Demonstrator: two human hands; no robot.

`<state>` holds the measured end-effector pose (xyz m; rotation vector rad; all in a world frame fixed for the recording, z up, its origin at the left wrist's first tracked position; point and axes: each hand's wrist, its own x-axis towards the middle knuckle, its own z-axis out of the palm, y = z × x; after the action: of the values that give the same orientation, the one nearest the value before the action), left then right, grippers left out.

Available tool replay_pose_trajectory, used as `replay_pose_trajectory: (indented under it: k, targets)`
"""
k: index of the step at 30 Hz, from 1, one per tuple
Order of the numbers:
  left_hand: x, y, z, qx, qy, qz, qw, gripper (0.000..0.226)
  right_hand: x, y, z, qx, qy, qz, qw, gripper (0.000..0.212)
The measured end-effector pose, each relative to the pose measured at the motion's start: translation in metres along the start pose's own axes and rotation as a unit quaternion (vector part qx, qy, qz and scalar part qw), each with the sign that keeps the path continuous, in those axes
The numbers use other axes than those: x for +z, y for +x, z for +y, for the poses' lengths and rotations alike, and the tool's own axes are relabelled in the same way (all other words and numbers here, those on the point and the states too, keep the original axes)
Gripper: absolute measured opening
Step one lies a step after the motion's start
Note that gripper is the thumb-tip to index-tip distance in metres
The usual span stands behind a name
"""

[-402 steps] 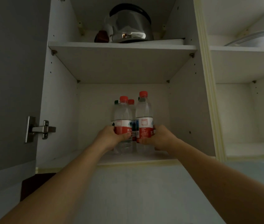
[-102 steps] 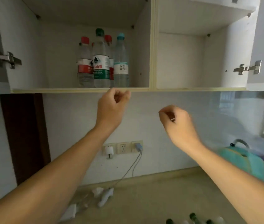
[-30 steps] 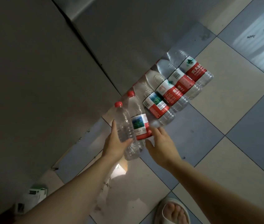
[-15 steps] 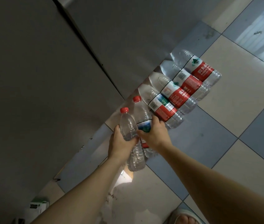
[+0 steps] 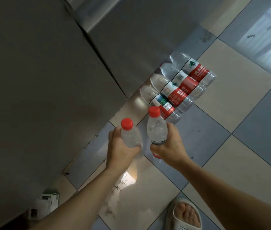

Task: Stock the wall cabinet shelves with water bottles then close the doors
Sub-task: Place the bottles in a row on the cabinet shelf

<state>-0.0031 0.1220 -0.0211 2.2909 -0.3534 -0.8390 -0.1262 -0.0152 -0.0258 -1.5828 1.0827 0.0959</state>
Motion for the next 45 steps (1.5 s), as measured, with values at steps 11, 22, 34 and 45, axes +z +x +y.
replay_pose_trajectory:
  k: [11, 22, 34, 45]
  targets:
    - [0.013, -0.006, 0.011, 0.048, -0.009, 0.089, 0.995, 0.067, -0.007, 0.007, 0.01, -0.109, -0.04, 0.059, 0.992, 0.074]
    - [0.033, -0.012, 0.007, -0.02, -0.041, 0.048, 0.998, 0.063, -0.011, 0.003, 0.014, -0.117, -0.05, 0.002, 0.992, 0.066]
    - [-0.046, -0.068, 0.076, -0.027, -0.053, 0.092, 0.994, 0.054, -0.05, -0.067, -0.095, -0.139, -0.042, -0.029, 0.989, 0.062]
    - [-0.21, -0.177, 0.278, 0.036, -0.149, 0.1, 0.983, 0.051, -0.165, -0.198, -0.303, -0.23, -0.058, 0.0, 0.971, 0.067]
